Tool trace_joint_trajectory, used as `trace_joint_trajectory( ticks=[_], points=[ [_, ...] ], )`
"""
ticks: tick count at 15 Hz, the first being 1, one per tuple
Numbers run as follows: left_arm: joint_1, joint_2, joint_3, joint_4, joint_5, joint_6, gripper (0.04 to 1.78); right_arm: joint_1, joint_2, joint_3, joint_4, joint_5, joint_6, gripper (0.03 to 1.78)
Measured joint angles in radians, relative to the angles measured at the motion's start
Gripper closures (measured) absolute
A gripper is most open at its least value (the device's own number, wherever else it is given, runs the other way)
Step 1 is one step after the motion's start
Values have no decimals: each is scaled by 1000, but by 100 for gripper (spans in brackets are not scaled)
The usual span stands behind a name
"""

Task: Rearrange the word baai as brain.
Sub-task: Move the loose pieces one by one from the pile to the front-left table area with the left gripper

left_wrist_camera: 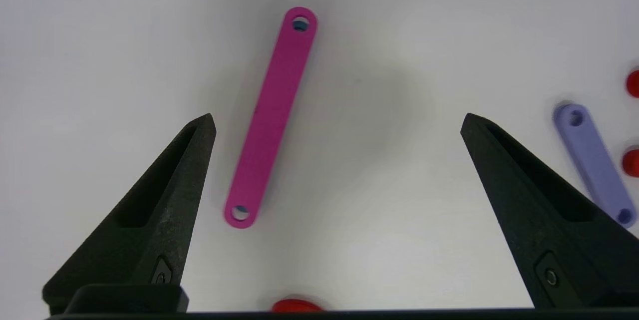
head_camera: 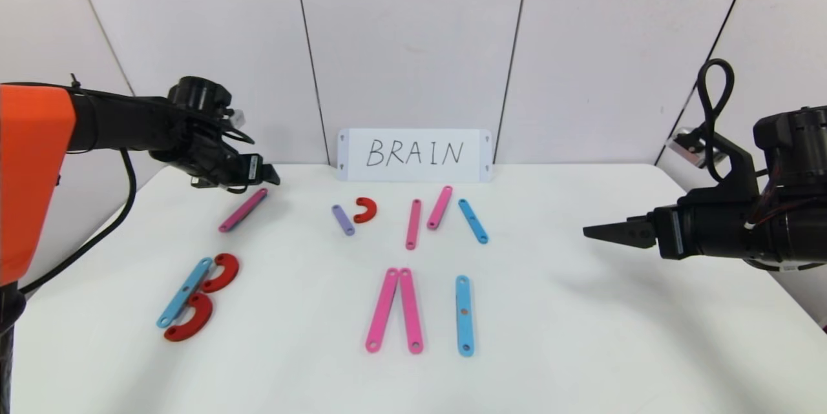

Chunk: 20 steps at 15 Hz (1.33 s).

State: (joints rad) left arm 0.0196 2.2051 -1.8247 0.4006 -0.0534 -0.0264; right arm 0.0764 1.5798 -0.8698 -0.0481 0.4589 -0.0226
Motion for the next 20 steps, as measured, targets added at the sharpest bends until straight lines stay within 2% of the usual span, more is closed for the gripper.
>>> trace_joint_trajectory(
  ticks=[5,7,14,20],
  points=[
    [115,5,24,2,-137,200,10,0,18,13,-68,-1,1,8],
    [141,18,52,-4,-155,279,10,0,23,17,-74,-1,1,8],
    [148,70,66,-14,-202,292,10,0,34,18,-75,-4,0,8],
    [119,109,54,-97,-167,291,10,2,39,18,-75,-4,0,8]
  ],
)
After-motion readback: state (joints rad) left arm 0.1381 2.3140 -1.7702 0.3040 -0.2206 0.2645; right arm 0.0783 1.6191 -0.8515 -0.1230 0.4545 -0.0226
